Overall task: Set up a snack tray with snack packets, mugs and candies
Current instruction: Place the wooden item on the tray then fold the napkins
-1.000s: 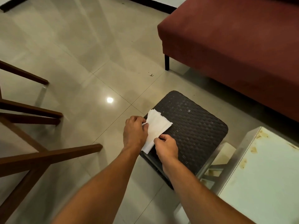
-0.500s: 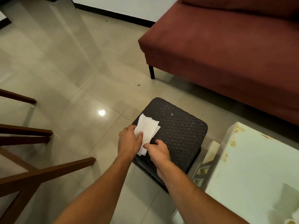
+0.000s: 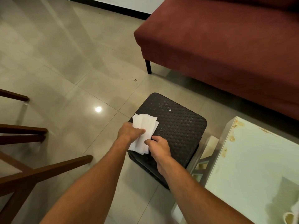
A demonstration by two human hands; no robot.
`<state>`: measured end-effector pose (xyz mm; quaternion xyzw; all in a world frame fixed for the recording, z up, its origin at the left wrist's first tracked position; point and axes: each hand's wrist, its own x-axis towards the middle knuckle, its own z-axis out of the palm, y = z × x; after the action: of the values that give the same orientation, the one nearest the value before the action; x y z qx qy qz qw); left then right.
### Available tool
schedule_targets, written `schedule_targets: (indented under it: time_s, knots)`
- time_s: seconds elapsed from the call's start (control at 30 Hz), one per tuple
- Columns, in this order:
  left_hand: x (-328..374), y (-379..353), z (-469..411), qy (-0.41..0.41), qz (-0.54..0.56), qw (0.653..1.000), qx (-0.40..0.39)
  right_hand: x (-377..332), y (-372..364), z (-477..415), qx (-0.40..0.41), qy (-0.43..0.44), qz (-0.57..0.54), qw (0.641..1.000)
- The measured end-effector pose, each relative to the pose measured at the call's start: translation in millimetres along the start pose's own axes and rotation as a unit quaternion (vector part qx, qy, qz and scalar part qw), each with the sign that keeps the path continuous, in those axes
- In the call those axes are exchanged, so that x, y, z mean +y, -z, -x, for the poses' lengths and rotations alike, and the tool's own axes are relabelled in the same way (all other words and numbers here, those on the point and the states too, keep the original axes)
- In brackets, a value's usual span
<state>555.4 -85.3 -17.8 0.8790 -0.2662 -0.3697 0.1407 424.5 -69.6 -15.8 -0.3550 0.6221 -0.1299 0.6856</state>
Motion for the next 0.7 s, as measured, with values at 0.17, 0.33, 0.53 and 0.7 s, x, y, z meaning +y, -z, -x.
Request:
schedule_targets:
  time_s: [0.17,0.33,0.53,0.7]
  knots:
    - [11.4,7.8,20.7,-0.05,0.07,0.995,-0.049,-8.2,8.9,5.7,-0.018,-0.014,-0.084,0.996]
    - [36.8,14.0,51.9,-0.06,0.208,0.97,-0.11,-9.7,29.7,20.1,-0.023,0.019,-0.186,0.982]
    - [82.5,-31.9,109.6,-0.086,0.233,0.953,-0.171,-3.5,117.1,36.1,0.055,0.086,-0.213,0.972]
    - [118.4,-110.4,171.2,-0.128,0.24,0.958,-0.094,8.7,198.9,75.1,0.247,0.18,0.029,0.952]
